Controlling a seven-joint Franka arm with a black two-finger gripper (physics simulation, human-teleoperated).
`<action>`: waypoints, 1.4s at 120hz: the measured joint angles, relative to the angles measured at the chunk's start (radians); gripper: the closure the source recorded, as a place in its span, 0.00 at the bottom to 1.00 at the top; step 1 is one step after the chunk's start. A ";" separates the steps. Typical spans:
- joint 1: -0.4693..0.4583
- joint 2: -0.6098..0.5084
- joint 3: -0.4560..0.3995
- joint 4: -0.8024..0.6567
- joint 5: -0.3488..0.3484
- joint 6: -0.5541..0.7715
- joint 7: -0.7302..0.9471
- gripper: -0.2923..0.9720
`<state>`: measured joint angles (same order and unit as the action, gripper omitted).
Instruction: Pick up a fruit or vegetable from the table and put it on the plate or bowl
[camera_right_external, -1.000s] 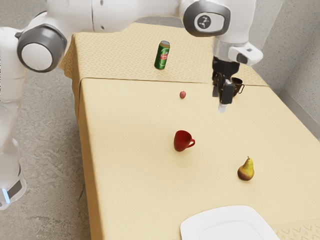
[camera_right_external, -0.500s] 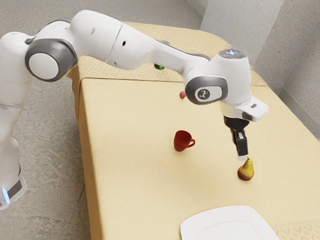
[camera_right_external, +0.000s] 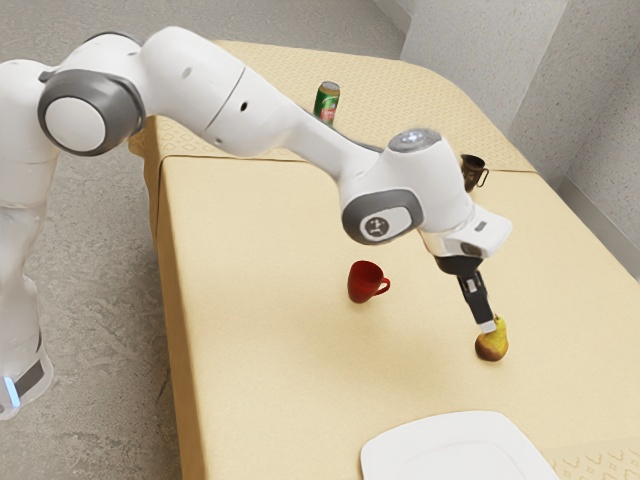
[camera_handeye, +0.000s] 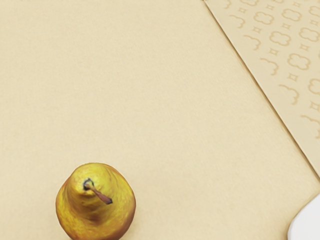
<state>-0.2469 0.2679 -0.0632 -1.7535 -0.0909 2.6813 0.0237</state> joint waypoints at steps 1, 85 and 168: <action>0.000 0.000 0.000 -0.001 0.000 0.004 0.000 0.23; -0.009 0.075 -0.026 0.041 -0.008 0.098 0.004 0.23; 0.021 0.163 -0.028 0.085 -0.017 0.118 0.005 0.23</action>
<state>-0.2264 0.4306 -0.0913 -1.6689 -0.1080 2.7998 0.0288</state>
